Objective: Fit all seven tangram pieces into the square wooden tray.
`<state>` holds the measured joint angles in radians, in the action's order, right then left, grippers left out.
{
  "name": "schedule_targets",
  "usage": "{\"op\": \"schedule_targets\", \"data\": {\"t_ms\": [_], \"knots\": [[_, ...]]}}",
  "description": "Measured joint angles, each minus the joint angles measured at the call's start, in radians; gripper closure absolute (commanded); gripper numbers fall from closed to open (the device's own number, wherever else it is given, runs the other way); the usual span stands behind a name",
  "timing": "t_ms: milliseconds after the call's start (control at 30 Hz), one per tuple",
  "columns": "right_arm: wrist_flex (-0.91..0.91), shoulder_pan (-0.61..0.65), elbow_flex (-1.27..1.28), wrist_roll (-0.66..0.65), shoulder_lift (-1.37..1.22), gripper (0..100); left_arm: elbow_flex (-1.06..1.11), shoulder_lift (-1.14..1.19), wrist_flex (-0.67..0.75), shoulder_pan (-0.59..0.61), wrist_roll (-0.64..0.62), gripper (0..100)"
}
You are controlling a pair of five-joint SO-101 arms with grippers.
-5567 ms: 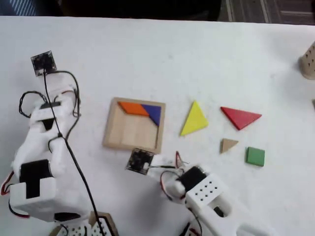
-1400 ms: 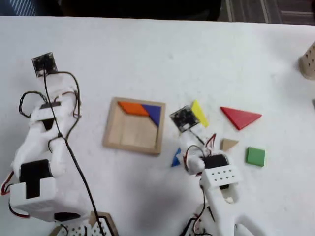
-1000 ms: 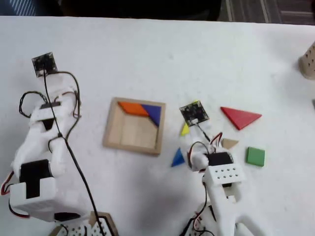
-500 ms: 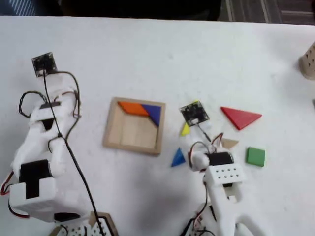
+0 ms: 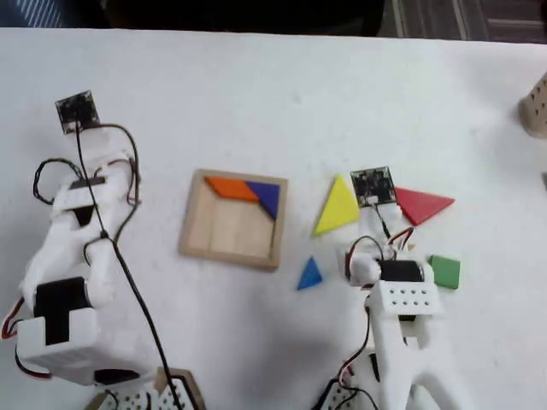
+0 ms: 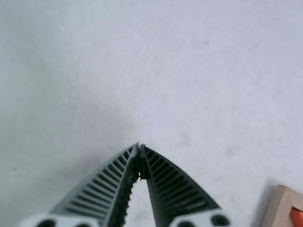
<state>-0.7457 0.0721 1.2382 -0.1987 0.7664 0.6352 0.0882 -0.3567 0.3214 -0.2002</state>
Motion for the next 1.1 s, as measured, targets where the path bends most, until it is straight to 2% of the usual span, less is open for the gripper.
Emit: {"op": "schedule_targets", "data": {"t_ms": [167,467,667,867,1100], "knots": [[-0.015,-0.040,-0.049,0.014,-0.072,94.3,0.000,0.000,0.000,0.000,0.000,98],[-0.140,-0.101,-0.331,0.052,-0.450,94.3,0.000,0.000,0.000,0.000,0.000,98],[-0.161,-0.072,-0.342,0.071,-0.434,92.6,0.000,0.000,0.000,0.000,0.000,98],[-0.245,-0.031,-0.342,0.256,-0.278,78.0,-0.006,0.006,0.000,-0.002,0.000,98],[-0.284,0.092,-0.342,0.345,-0.247,77.0,-0.006,0.006,0.000,-0.002,0.000,98]]}}
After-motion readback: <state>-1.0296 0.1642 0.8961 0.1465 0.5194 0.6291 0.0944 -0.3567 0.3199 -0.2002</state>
